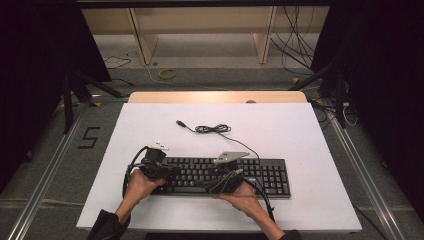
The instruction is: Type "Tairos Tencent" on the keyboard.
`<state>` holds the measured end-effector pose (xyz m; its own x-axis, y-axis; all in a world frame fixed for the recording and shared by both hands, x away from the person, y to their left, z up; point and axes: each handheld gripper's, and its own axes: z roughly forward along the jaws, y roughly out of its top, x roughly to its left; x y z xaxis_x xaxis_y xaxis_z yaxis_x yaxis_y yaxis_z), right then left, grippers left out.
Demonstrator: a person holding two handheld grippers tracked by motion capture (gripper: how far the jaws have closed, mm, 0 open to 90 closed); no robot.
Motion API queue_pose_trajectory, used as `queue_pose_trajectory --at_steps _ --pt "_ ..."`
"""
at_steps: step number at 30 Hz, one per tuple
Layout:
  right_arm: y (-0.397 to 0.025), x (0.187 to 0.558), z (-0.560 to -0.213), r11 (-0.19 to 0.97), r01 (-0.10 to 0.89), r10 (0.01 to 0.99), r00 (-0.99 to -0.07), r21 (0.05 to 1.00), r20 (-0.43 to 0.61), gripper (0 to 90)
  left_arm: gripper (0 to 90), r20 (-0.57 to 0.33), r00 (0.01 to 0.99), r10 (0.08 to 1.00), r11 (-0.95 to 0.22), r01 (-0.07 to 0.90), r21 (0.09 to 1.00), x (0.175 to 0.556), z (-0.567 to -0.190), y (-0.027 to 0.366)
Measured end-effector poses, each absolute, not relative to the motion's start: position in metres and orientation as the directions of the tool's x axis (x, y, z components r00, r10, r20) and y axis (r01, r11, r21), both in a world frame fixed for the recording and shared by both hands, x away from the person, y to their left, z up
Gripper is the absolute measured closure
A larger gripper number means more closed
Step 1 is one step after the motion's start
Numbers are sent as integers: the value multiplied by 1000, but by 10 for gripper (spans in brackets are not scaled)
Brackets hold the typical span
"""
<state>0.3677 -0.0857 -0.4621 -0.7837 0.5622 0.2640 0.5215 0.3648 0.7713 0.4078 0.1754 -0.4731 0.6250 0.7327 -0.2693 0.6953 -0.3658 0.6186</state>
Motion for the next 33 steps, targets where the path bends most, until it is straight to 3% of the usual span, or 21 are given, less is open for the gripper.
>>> queue_pose_trajectory --at_steps 10,25,33 --pt "-87 368 -461 361 521 565 -782 774 263 335 885 -272 620 736 -338 685 646 405 -466 178" --pt "-88 368 -461 364 520 568 -781 773 259 416 668 -309 627 715 -284 665 691 396 -456 186" --pt "-88 368 -461 368 519 567 -783 772 256 512 548 -319 611 724 -244 660 711 391 -452 190"
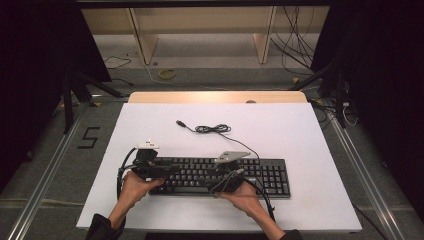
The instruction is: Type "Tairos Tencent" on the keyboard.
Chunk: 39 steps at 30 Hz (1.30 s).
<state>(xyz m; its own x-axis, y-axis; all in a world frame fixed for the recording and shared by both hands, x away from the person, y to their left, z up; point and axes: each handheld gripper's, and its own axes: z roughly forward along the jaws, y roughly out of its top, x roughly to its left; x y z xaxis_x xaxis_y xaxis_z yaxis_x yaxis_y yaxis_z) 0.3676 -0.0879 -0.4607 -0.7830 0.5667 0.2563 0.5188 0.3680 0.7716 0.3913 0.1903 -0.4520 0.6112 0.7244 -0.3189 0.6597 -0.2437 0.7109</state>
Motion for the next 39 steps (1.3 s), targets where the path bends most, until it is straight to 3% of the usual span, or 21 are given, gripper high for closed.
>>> queue_pose_trajectory --at_steps 8,21,39 --pt "-87 366 -463 382 515 565 -787 767 248 671 457 -335 606 722 -198 644 739 382 -447 195" --pt "-80 367 -472 414 525 577 -783 743 232 869 402 -334 628 702 -193 620 760 371 -448 193" --pt "-63 369 -483 452 533 580 -785 715 219 900 391 -334 635 697 -185 609 771 360 -450 195"
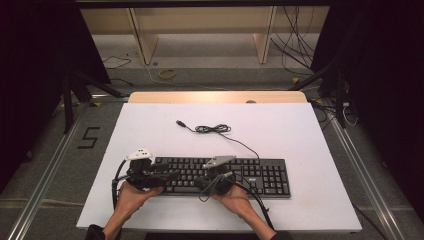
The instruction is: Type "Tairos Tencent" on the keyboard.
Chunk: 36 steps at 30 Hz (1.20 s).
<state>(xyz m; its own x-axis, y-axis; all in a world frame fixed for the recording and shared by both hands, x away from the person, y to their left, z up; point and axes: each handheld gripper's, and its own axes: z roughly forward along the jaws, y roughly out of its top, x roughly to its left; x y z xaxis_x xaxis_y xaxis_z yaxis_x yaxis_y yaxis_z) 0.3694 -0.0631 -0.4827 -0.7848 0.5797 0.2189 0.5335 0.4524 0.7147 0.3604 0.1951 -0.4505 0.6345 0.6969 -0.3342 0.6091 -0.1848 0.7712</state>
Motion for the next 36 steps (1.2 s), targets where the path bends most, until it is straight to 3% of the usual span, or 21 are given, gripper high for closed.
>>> queue_pose_trajectory --at_steps 12,18,29,36 --pt "-65 370 -482 436 539 590 -776 720 223 900 391 -333 632 700 -185 610 770 362 -452 196" --pt "-81 369 -469 365 532 593 -765 764 250 831 389 -333 632 700 -186 611 770 365 -452 195" --pt "-111 367 -461 304 529 606 -749 792 267 533 394 -325 638 698 -197 607 770 373 -453 187" --pt "-128 363 -455 272 523 623 -735 808 266 423 427 -321 644 694 -209 608 766 381 -455 180"
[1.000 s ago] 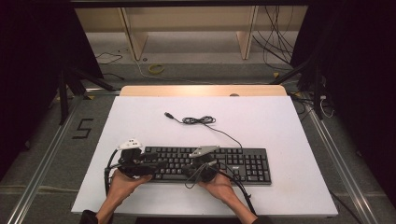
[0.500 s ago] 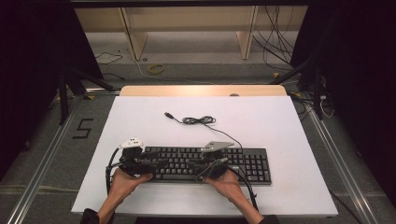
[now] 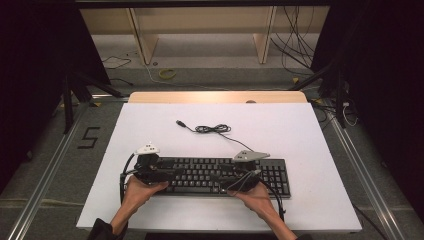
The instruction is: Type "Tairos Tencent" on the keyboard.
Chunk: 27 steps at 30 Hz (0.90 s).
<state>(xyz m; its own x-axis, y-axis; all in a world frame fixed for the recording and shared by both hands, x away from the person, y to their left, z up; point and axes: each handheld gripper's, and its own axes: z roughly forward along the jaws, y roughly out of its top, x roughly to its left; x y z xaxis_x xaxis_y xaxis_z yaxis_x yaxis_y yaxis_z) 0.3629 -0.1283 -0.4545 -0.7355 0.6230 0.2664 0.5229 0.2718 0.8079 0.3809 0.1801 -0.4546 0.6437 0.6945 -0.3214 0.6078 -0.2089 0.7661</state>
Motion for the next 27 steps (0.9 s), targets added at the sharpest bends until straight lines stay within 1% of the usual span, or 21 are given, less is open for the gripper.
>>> queue_pose_trajectory --at_steps 4,11,17,19,27 --pt "-137 359 -453 265 519 631 -731 813 261 407 511 -315 644 697 -229 616 754 385 -458 176" --pt "-147 354 -452 260 515 641 -725 817 253 378 744 -283 665 691 -284 609 740 394 -463 166" --pt "-154 349 -452 257 507 646 -723 823 244 345 869 -264 686 678 -336 609 719 399 -469 152" --pt "-156 347 -452 257 508 646 -723 822 245 343 890 -257 690 677 -350 608 712 401 -471 150" --pt "-160 344 -453 256 510 650 -720 821 244 344 892 -248 689 681 -373 618 692 403 -476 147"
